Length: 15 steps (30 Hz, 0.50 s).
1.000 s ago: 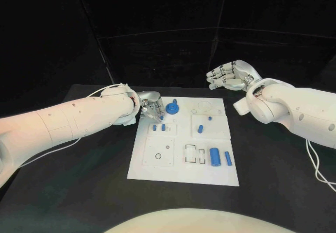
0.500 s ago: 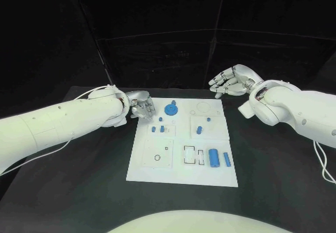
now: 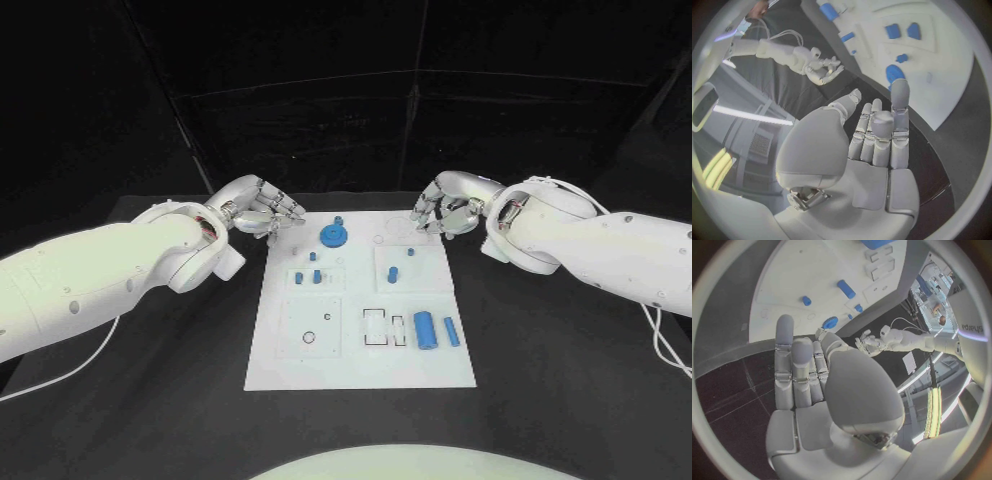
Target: Assemble the parts on the task board
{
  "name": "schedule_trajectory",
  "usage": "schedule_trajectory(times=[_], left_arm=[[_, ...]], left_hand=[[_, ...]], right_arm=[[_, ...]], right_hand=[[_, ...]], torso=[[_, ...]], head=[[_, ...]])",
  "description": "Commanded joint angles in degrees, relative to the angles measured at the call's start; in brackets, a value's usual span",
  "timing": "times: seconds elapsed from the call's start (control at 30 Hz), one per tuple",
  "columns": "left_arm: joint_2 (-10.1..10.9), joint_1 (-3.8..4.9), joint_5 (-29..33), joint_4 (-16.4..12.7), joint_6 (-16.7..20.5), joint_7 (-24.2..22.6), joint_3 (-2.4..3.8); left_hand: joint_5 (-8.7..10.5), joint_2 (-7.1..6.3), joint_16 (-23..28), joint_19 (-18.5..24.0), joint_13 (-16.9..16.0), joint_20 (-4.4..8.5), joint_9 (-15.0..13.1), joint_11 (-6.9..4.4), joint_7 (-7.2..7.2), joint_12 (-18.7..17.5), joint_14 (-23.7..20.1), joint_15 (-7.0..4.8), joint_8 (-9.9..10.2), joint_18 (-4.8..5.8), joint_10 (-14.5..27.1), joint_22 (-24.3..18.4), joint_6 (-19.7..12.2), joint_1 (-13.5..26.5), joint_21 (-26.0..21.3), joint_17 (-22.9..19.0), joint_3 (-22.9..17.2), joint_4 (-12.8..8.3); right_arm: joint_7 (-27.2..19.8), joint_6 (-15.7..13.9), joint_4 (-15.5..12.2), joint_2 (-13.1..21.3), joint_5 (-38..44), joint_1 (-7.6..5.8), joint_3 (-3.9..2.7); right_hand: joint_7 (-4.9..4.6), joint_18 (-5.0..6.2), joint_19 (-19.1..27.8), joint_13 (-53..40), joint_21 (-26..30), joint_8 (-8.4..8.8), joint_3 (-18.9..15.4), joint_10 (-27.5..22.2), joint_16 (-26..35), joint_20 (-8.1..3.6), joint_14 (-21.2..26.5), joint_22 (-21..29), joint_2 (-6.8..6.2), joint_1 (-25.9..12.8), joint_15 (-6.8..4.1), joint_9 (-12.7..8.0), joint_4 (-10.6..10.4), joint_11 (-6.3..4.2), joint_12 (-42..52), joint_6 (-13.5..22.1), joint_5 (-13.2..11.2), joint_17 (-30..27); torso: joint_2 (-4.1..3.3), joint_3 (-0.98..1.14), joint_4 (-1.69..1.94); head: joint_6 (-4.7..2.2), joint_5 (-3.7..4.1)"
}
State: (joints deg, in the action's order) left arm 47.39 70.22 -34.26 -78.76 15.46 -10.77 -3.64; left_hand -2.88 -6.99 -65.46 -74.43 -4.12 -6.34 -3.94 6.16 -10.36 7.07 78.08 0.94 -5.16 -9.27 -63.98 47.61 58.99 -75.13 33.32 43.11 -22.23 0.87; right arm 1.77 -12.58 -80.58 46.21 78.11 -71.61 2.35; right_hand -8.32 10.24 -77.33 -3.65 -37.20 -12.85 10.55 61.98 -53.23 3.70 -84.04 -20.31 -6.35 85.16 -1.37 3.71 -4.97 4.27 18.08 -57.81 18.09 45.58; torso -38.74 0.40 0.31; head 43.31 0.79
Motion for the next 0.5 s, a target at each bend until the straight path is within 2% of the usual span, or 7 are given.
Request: schedule_trajectory(times=[0.03, 0.1, 0.2, 0.5], left_arm=[[0.51, -0.11, 22.70, -1.65, 2.02, -10.84, 0.01], [0.86, -0.25, 26.60, -2.73, 1.35, -13.26, 0.00], [1.12, -0.39, 29.11, -3.70, 0.68, -15.14, -0.01], [1.51, -0.67, 31.56, -5.62, -0.04, -17.17, -0.04]], left_hand=[[0.07, 0.85, 0.79, 0.70, -0.08, -0.15, -0.06, -0.02, 0.08, 0.47, -0.78, 0.00, -0.33, -1.14, -0.30, -0.32, 0.36, 0.13, -0.54, -1.26, -0.17, 0.31], [0.07, 1.00, 1.52, 1.13, -0.24, -0.12, -0.14, -0.26, 0.33, 1.13, -1.50, -0.11, -0.72, -1.18, -0.93, -0.69, 0.87, 0.17, -1.14, -2.44, 0.07, 0.31], [0.07, 1.15, 2.48, 1.45, -0.29, -0.08, -0.14, -0.36, 0.44, 1.48, -2.30, -0.18, -0.89, -1.19, -1.14, -1.00, 1.04, 0.13, -1.62, -4.04, 0.18, 0.27], [0.06, 1.44, 3.26, 1.79, -0.33, -0.04, -0.10, -0.45, 0.50, 1.87, -3.07, -0.23, -1.00, -1.18, -1.33, -1.37, 1.07, -0.03, -2.17, -5.30, 0.20, 0.17]], right_arm=[[3.07, -1.26, -0.65, -0.05, 10.05, 0.44, -0.02], [3.44, -1.52, -0.84, -0.28, 11.27, 1.02, -0.01], [3.88, -1.12, -0.69, -0.74, 12.23, 1.56, -0.01], [4.34, 0.62, -0.20, -2.05, 13.82, 3.28, 0.00]], right_hand=[[-0.60, -0.83, -0.38, 0.14, -3.69, 0.56, 0.68, -1.45, -5.08, 0.42, -3.20, -3.77, -0.01, -0.98, 0.59, -0.02, -0.20, 0.67, -1.72, 0.58, -1.71, 4.79], [-1.21, -1.58, -0.71, 0.15, -9.90, 2.72, 1.88, -1.11, -9.89, 0.85, -3.09, -10.57, -0.40, -1.24, 1.03, 0.09, -0.24, 1.06, -3.19, 1.70, -2.61, 9.16], [-1.17, -1.80, -0.23, 0.10, -14.10, 4.30, 3.40, -0.18, -13.40, 1.16, -2.74, -15.04, -0.75, -1.11, 1.11, 0.05, 0.13, 0.93, -4.28, 1.70, -2.96, 12.42], [-1.31, -1.70, 1.15, 0.09, -17.34, 5.76, 5.73, 0.43, -15.70, 1.74, -2.16, -17.92, -1.35, -1.24, 1.35, 0.09, 0.88, 1.15, -5.89, 0.54, -3.42, 13.88]], torso=[[0.08, 0.02, 0.00], [0.04, 0.00, -0.02], [-0.05, 0.12, 0.15], [-0.09, 0.12, 0.06]], head=[[-0.07, 0.48], [-0.19, 0.54], [-0.24, 0.85], [-0.17, 1.04]])
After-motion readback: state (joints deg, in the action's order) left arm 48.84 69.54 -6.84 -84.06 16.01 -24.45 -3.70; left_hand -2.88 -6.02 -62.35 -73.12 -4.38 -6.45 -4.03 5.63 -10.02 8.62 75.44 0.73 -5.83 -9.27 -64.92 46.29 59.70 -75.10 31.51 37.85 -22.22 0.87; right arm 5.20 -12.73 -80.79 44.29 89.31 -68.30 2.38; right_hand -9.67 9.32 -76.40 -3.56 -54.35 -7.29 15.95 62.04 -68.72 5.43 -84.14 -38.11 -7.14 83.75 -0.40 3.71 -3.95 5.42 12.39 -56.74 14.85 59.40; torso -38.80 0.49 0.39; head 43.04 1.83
